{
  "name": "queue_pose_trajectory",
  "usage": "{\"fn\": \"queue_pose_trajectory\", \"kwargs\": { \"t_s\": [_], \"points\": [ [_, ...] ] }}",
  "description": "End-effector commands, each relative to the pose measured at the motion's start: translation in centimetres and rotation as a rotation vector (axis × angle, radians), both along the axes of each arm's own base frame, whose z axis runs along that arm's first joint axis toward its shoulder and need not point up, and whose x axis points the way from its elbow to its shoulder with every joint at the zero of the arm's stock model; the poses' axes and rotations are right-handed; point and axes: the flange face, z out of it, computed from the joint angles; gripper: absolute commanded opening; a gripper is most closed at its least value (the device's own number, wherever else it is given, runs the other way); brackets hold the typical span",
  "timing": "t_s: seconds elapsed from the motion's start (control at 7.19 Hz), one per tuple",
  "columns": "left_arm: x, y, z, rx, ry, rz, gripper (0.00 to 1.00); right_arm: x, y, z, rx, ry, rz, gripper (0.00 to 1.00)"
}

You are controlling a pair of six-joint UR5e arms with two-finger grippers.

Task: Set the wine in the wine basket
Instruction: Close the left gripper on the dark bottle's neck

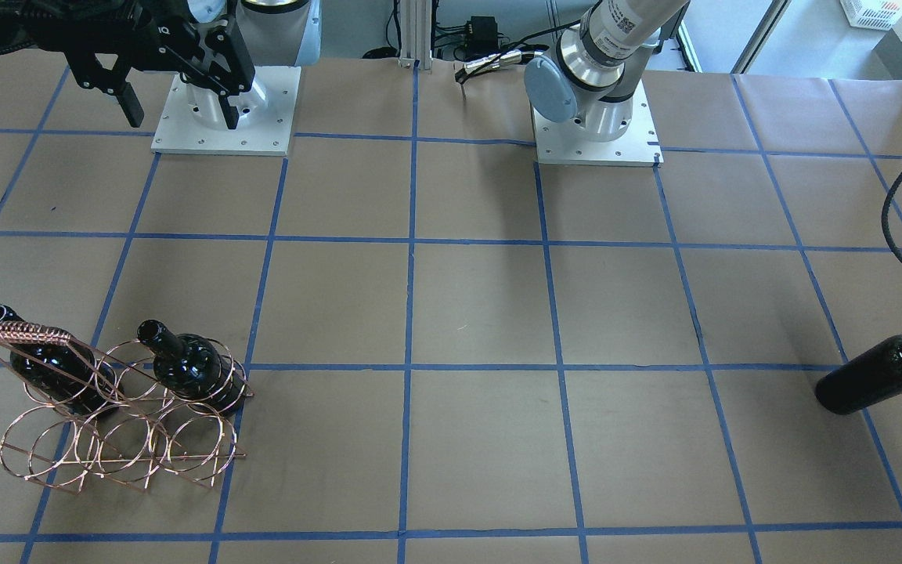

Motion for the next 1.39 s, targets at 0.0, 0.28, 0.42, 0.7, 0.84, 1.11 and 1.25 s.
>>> {"fn": "queue_pose_trajectory", "kwargs": {
  "t_s": [0.0,0.28,0.42,0.7,0.84,1.11,1.25],
  "points": [
    [-0.1,-0.1,0.1,-0.003,-0.002,-0.004,0.22,0.0,0.0,0.0,0.0,0.0,-0.001,1.0],
    [-0.3,0.1,0.7,-0.001,-0.015,-0.008,0.0,0.0,0.0,0.0,0.0,0.0,0.001,1.0],
    [-1.5,0.0,1.9,-0.01,-0.022,-0.017,0.0,0.0,0.0,0.0,0.0,0.0,0.001,1.0],
    [-8.5,-0.9,5.7,-0.026,-0.032,-0.018,0.0,0.0,0.0,0.0,0.0,0.0,0.001,1.0],
    [-11.3,-0.9,7.3,-0.042,-0.026,0.02,0.0,0.0,0.0,0.0,0.0,0.0,0.001,1.0],
    [-19.1,-0.8,9.5,-0.055,-0.009,0.05,0.0,0.0,0.0,0.0,0.0,0.0,0.001,1.0],
    [-23.8,-0.2,9.7,-0.053,0.003,0.05,0.0,0.0,0.0,-0.1,0.002,0.0,0.001,1.0]
  ]
}}
